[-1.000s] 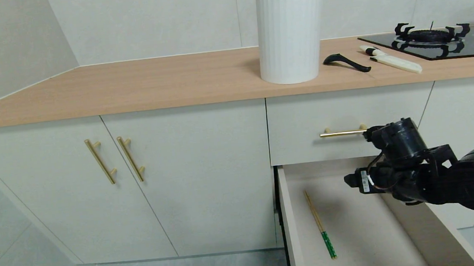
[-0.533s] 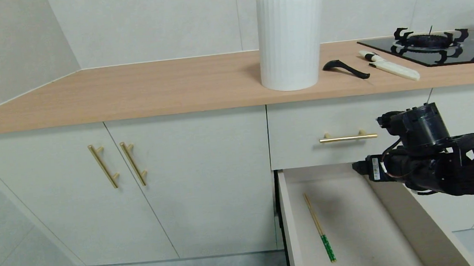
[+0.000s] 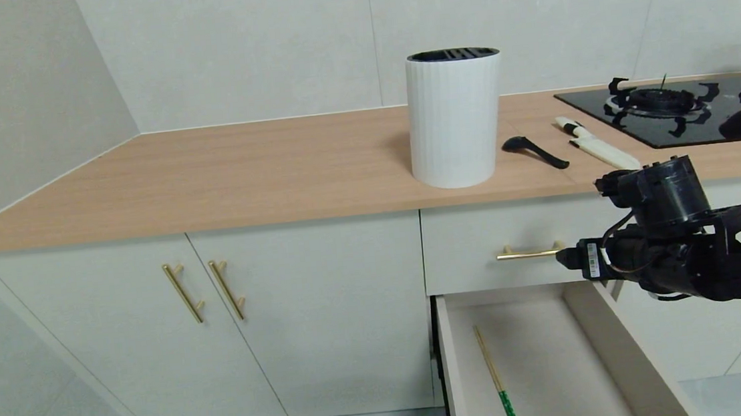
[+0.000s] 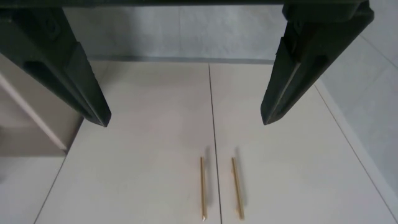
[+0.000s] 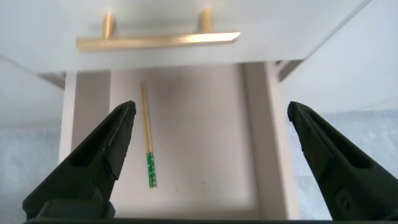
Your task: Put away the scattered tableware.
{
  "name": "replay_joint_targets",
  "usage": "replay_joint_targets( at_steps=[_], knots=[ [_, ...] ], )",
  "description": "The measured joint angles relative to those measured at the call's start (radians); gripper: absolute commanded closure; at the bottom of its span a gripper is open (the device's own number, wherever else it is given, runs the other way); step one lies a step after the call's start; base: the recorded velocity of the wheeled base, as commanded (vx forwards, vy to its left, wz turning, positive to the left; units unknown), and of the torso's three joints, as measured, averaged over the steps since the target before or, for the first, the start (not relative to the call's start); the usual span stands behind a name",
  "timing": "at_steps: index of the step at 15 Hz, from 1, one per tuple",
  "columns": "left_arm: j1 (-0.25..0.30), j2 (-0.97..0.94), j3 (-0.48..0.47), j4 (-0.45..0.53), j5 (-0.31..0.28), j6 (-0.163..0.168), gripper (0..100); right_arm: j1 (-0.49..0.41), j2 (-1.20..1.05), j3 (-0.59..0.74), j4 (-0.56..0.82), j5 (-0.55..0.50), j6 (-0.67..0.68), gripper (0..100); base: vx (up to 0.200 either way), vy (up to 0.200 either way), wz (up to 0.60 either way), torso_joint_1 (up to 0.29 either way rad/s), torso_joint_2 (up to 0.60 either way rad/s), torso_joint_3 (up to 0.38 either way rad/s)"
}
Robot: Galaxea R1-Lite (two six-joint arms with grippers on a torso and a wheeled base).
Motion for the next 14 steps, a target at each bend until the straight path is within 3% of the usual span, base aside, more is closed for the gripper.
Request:
replay_joint_targets(
  at_steps=[14],
  knots=[
    [0.0, 0.0, 0.0, -0.001, 0.0, 0.0, 0, -0.004, 0.006, 0.004, 0.0, 0.018, -0.001, 0, 0.0, 0.0, 0.0, 0.211, -0.49, -0.28]
  ],
)
